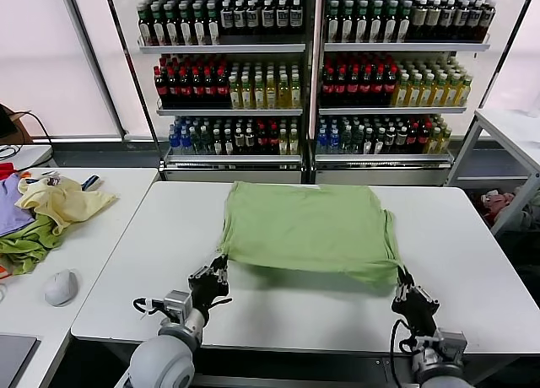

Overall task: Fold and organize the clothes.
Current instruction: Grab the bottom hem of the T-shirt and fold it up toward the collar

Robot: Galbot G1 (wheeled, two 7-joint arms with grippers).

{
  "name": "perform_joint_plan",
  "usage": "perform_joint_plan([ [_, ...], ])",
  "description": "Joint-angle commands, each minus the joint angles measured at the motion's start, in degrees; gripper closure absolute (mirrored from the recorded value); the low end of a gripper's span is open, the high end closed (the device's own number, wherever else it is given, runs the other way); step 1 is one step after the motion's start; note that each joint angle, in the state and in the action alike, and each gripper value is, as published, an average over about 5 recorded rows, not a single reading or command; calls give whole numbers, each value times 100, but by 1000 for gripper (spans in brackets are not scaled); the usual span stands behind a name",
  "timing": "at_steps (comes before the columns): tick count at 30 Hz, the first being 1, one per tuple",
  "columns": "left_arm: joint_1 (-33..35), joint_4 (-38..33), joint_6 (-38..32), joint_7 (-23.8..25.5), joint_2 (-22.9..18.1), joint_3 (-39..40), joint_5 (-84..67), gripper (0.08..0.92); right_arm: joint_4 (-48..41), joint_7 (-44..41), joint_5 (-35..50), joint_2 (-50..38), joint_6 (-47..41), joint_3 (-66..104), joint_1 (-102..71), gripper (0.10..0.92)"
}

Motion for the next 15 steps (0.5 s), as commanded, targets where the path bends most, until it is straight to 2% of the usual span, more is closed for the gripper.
perform_joint_plan([
  [1, -1283, 1172, -22, -4, -17, 463, 126, 830, -719, -5, 135, -400, -34, -72, 1017, 890],
  [8, -1785, 1922, 64, -29, -157, 806, 554, 835, -1443, -41, 47, -533, -137, -383, 1579, 890],
  [15, -2075, 2313, 176, -77, -279, 1000, 827, 846, -1904, -58, -150, -492, -169, -504, 1848, 890],
])
